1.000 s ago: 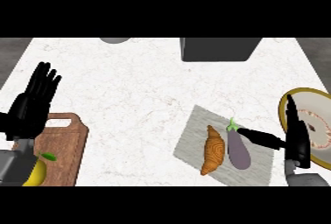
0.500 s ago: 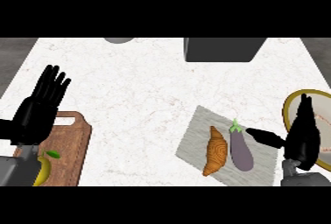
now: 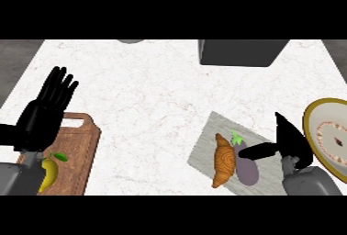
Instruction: Pick the croissant from the placemat and place it in the bowl
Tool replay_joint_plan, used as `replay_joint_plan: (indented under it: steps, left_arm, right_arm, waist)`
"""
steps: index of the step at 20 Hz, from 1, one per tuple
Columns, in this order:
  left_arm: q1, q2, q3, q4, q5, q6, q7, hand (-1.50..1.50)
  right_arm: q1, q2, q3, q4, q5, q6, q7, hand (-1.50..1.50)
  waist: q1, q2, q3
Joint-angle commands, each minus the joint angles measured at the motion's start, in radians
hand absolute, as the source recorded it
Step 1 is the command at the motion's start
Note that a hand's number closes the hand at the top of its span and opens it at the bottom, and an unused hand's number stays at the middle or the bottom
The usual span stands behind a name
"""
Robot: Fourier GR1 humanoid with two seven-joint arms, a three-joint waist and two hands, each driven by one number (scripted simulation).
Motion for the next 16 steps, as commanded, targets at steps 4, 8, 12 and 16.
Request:
replay_joint_plan:
  steps: [4, 8, 12, 16]
  left_arm:
    - [0.002, -0.007, 0.017, -0.003, 0.006, 0.006, 0.005, 0.00]
    - [0.034, -0.018, -0.002, -0.028, -0.015, 0.009, -0.005, 0.00]
    - [0.045, -0.013, 0.005, -0.044, -0.013, 0.005, 0.008, 0.00]
    - [0.037, -0.038, -0.011, -0.060, -0.038, 0.044, 0.024, 0.00]
  right_arm:
    - [-0.224, 0.063, -0.015, 0.002, -0.196, 0.329, 0.375, -1.50]
    - [-0.268, 0.107, -0.012, 0.054, -0.183, 0.298, 0.406, -1.50]
    - [-0.310, 0.148, -0.027, 0.116, -0.173, 0.278, 0.407, -1.50]
    - [-0.292, 0.182, -0.023, 0.137, -0.149, 0.256, 0.408, -1.50]
  waist:
    - [-0.004, -0.003, 0.004]
    - [-0.013, -0.005, 0.004]
    - [-0.018, -0.005, 0.005]
    - [-0.032, -0.005, 0.006]
